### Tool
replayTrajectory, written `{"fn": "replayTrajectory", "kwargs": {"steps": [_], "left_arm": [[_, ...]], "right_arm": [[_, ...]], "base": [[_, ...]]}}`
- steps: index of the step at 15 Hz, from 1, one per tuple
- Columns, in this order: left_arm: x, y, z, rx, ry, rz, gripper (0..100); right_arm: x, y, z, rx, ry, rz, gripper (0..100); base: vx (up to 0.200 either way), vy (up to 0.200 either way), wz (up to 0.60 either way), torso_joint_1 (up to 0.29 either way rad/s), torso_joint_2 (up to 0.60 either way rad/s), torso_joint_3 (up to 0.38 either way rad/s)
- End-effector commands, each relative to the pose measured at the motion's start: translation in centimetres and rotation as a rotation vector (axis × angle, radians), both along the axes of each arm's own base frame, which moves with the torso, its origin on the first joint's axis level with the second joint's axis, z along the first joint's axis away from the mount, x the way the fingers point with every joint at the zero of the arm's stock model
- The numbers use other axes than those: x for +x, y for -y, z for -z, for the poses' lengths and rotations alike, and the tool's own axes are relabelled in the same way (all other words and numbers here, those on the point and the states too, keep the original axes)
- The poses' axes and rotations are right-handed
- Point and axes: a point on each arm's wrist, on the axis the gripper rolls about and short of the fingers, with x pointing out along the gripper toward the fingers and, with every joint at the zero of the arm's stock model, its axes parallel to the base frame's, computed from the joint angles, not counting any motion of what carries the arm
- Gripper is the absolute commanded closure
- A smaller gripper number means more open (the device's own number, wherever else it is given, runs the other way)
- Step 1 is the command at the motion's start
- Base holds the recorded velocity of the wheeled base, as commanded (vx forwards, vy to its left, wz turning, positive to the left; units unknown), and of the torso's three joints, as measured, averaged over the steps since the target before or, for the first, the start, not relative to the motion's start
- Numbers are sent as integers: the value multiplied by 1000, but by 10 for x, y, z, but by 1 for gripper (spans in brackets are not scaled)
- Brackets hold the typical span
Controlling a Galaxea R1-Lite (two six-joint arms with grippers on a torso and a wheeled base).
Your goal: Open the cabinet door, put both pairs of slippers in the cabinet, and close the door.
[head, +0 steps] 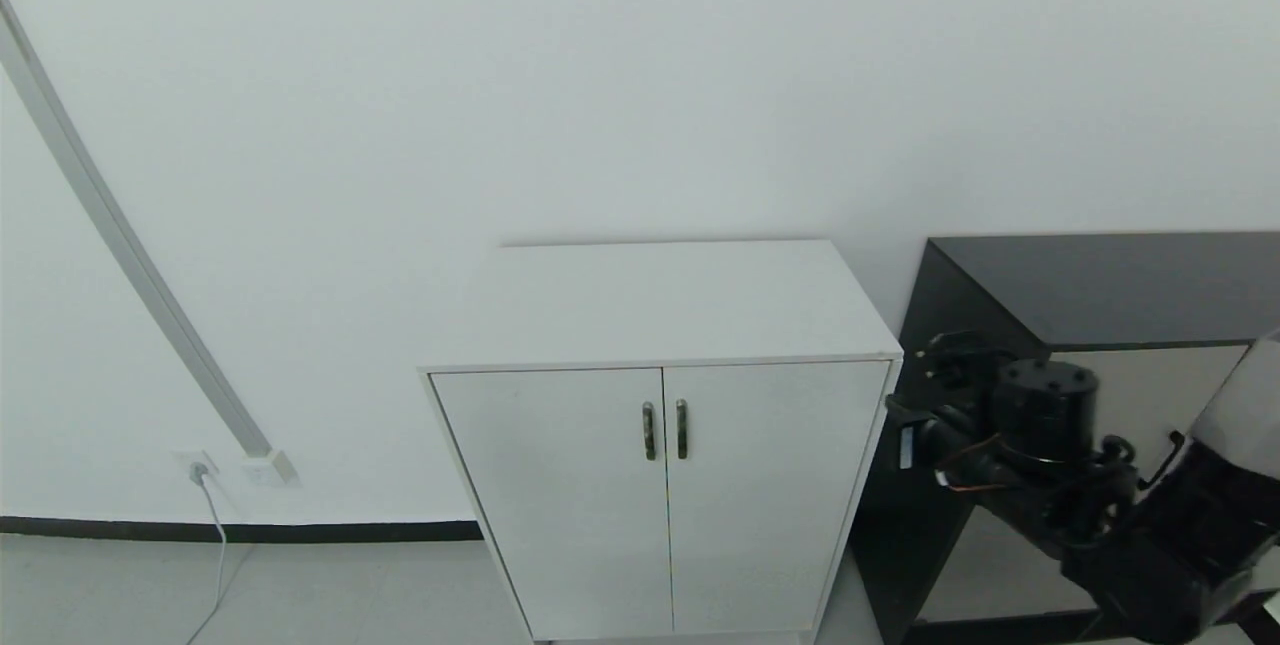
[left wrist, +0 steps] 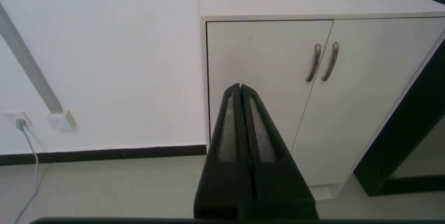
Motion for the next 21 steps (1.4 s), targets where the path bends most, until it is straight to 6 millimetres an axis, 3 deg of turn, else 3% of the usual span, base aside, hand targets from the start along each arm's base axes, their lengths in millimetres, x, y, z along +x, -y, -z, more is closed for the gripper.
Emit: {"fn": "replayTrajectory", "kwargs": {"steps": [1,4,6,7,11,18,21], "left_arm": [[0,0,0,-1,0,0,100],[0,0,0,-1,0,-1,100],[0,0,0,-1,0,0,100],[0,0,0,-1,0,-1,100],[0,0,0,-1,0,-1,100],[0,0,0,-1,0,0,100],[0,0,0,-1,0,0,100]], "right_arm": [[-37,59,-32,-14,63,148,100],[-61,101,-35,-22,52,303,100],[-77,116,-34,-26,42,367,100],[-97,124,-35,-24,40,395,100],[-143,122,-40,-14,85,377,100],[-172,119,-44,-28,60,329,100],[-216,115,-38,-18,-11,232,100]], "base": [[0,0,0,0,0,0],[0,0,0,0,0,0],[0,0,0,0,0,0],[0,0,0,0,0,0],[0,0,0,0,0,0],[0,0,0,0,0,0],[0,0,0,0,0,0]]}}
